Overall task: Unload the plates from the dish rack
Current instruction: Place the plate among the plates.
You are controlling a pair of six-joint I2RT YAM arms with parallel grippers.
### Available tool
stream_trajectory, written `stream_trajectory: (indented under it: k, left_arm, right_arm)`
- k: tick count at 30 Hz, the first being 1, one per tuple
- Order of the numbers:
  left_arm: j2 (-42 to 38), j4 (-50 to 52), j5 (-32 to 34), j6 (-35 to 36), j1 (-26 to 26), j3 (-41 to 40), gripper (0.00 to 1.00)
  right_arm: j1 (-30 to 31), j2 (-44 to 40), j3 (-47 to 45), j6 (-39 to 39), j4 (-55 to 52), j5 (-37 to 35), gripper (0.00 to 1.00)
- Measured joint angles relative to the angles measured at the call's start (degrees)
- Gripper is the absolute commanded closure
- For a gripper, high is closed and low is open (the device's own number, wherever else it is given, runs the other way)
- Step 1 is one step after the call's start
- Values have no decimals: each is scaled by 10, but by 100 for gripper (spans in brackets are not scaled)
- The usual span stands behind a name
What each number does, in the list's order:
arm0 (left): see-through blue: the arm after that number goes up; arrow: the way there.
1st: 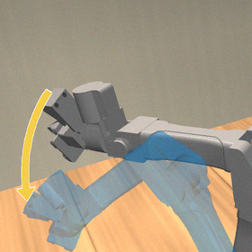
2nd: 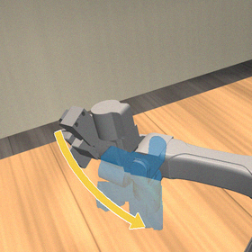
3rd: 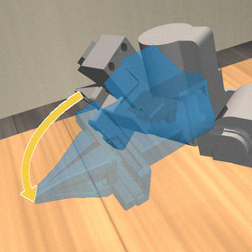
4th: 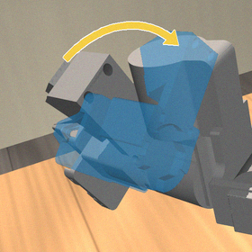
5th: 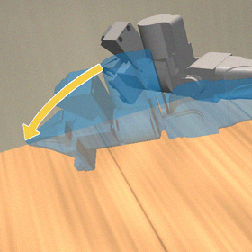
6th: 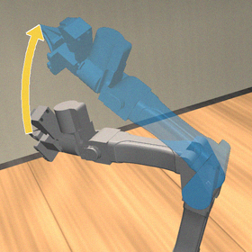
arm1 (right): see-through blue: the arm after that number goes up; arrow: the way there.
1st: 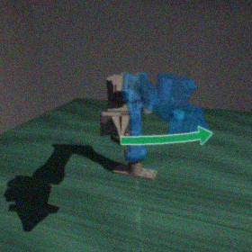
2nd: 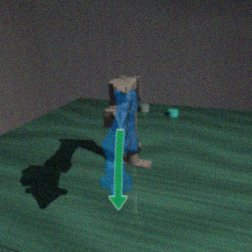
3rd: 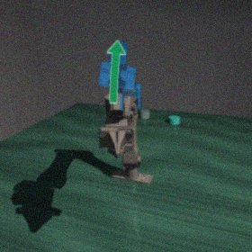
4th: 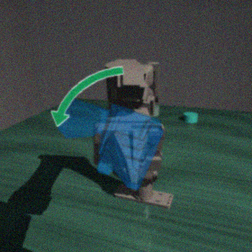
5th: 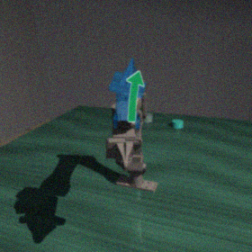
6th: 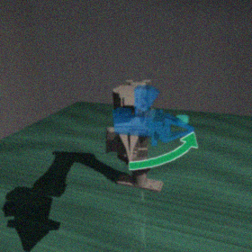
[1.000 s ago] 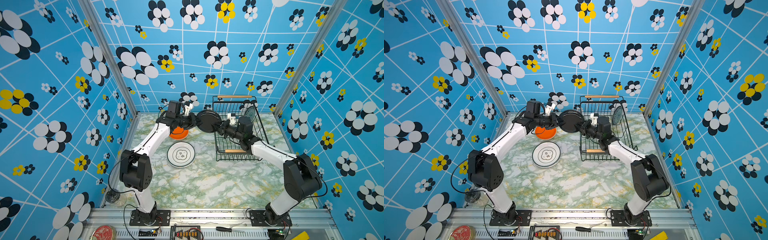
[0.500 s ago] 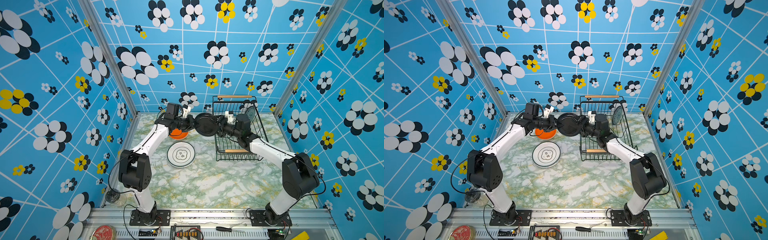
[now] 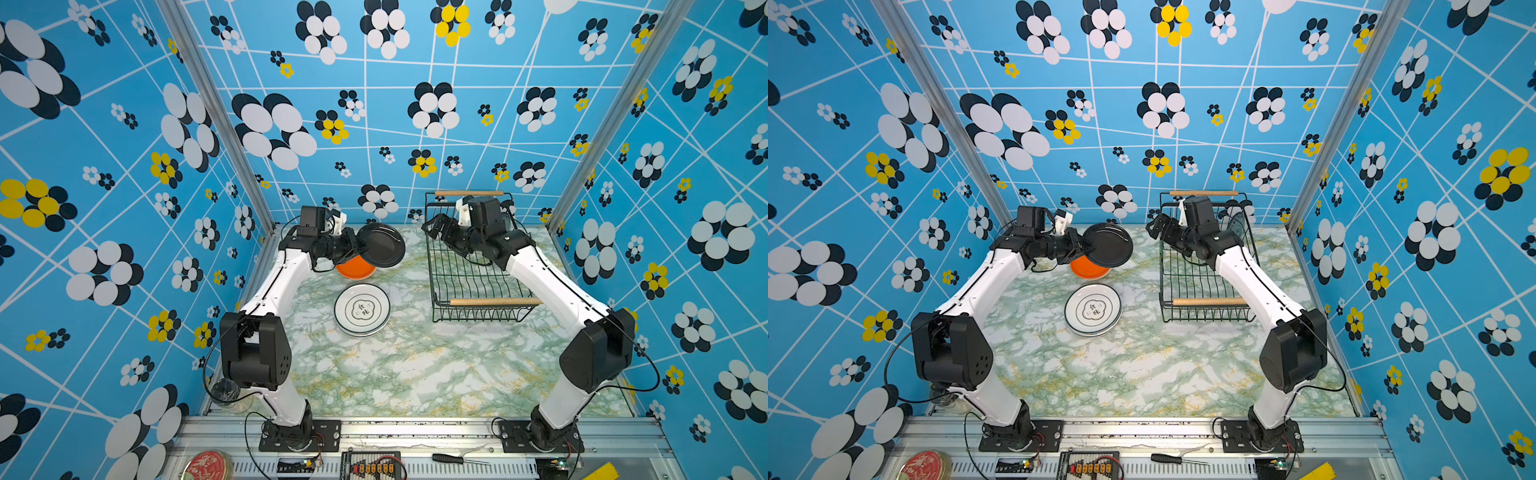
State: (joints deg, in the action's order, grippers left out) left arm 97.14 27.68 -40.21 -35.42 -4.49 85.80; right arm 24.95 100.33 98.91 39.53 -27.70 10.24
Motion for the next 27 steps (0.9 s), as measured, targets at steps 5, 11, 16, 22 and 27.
stream_trajectory:
  k: [5, 11, 16, 22, 27]
  left_arm:
    - [17, 49, 51, 12, 28, 24, 100]
    - [78, 93, 114, 34, 49, 81, 100]
    - [137, 122, 151, 49, 60, 125, 100]
    - [203, 151, 183, 62, 67, 184, 100]
    - [239, 164, 196, 67, 67, 222, 100]
  right_arm:
    - [0, 13, 63, -90, -139, -131, 1]
    - [0, 15, 79, -150, -228, -255, 1]
    - [0, 15, 77, -174, -249, -294, 1]
    - [0, 15, 64, -186, -249, -306, 1]
    - [0, 15, 56, -194, -249, -302, 1]
